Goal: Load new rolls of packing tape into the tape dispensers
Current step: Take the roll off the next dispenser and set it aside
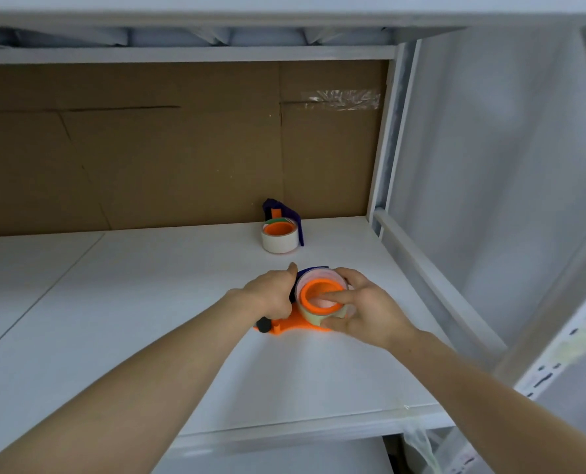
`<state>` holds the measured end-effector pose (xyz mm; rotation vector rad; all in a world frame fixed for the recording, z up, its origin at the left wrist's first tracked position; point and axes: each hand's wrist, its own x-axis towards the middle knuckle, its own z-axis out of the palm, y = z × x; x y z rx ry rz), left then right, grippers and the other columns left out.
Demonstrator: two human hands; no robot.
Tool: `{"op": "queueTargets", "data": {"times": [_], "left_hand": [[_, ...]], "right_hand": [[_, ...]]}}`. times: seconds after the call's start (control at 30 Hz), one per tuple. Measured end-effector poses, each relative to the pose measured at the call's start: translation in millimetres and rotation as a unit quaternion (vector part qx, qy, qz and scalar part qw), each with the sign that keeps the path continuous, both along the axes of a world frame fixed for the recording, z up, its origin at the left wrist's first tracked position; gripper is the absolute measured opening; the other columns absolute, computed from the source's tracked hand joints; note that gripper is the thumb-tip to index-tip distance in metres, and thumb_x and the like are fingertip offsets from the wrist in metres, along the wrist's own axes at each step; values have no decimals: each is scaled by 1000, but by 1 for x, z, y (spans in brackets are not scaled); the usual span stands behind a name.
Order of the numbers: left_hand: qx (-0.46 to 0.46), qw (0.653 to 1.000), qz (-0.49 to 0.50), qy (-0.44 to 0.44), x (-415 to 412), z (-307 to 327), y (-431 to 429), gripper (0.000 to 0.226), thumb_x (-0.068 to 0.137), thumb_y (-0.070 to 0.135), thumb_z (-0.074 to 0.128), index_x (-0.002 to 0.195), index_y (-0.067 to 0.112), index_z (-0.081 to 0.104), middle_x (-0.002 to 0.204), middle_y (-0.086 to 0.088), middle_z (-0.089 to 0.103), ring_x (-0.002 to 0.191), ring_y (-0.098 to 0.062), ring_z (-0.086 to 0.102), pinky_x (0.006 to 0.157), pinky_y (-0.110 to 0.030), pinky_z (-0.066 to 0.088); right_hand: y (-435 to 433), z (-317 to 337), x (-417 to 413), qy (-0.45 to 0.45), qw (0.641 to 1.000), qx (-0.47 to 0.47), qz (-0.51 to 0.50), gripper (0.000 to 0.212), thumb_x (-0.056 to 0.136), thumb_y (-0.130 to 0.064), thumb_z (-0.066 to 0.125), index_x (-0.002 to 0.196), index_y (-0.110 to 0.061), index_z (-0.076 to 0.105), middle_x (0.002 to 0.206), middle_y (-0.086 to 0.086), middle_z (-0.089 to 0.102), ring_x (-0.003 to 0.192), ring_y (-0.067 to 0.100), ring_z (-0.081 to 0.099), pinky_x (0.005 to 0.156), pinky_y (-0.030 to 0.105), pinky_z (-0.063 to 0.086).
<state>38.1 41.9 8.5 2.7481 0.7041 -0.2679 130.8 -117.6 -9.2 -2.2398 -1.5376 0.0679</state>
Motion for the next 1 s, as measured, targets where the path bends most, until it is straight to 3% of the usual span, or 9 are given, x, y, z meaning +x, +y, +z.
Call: {"op": "queueTargets", "data": {"times": [0.13, 0.2, 0.37, 0.47, 0.57, 0.67, 0.73, 0.87, 1.0], "left_hand": [[-10, 1000, 11, 19, 4, 2, 1, 99, 79, 13, 68, 151, 16, 1, 126, -9, 52, 109, -23, 54, 82, -28, 49], [-9, 1000, 12, 10, 6, 0, 1, 90, 76, 15, 69, 148, 17, 16, 116, -7, 57, 100, -21, 56, 78, -29, 51], [9, 992, -6, 127, 1, 18, -2, 117, 54, 39, 82, 145, 25, 10, 123, -9, 46, 110, -24, 51, 84, -36, 54], [35, 982, -33, 184, 3, 32, -4, 84, 64, 19, 82, 133, 11, 35, 100, -3, 56, 89, -18, 55, 73, -29, 51], [61, 990, -47, 116, 18, 31, -12, 56, 67, 7, 78, 116, 11, 52, 104, -7, 63, 96, -24, 60, 69, -28, 46], [72, 996, -43, 15, 41, 25, -19, 38, 71, 7, 73, 106, 13, 59, 102, -9, 66, 96, -26, 62, 69, -30, 48], [73, 996, -25, -41, 52, 19, -22, 34, 82, 13, 63, 116, 11, 58, 110, -13, 64, 104, -30, 60, 79, -33, 51], [58, 994, 40, -79, 53, 11, -26, 78, 87, 18, 62, 151, 18, 16, 151, -18, 23, 136, -34, 32, 110, -38, 35], [48, 990, 110, -77, 32, 21, -14, 77, 87, 18, 60, 151, 18, 15, 151, -15, 23, 137, -31, 31, 108, -35, 36]], "right_hand": [[-7, -7, 6, 86, 989, 116, 16, 29, 71, -24, 81, 100, -23, 75, 133, -8, 43, 125, 14, 43, 105, 21, 37], [-7, -2, 9, 170, 969, 178, 7, 25, 69, -15, 82, 93, -14, 77, 124, -11, 45, 119, 9, 45, 95, 8, 39], [-5, 18, 27, 397, 856, 309, -117, 18, 72, -16, 79, 85, -5, 73, 100, -1, 62, 98, 16, 59, 77, 15, 45], [-10, 19, 38, 444, 832, 294, -158, 21, 73, -22, 79, 88, -9, 72, 93, 3, 68, 97, 21, 63, 88, 30, 51], [-12, 19, 45, 482, 809, 282, -183, 31, 73, -26, 79, 97, -9, 70, 102, 9, 70, 102, 27, 64, 93, 39, 52], [-16, 18, 53, 484, 806, 279, -197, 38, 68, -33, 82, 96, -11, 70, 98, 9, 72, 96, 28, 67, 92, 45, 53], [-21, 18, 58, 475, 811, 272, -207, 43, 67, -36, 82, 100, -12, 69, 100, 7, 71, 96, 26, 67, 91, 45, 53], [-26, 20, 66, 441, 837, 252, -206, 41, 68, -28, 82, 105, -17, 66, 118, 4, 62, 107, 25, 59, 93, 40, 52], [-6, 30, 61, 382, 876, 233, -178, 45, 66, -18, 84, 107, -20, 64, 116, -4, 54, 113, 20, 52, 96, 34, 47]]}}
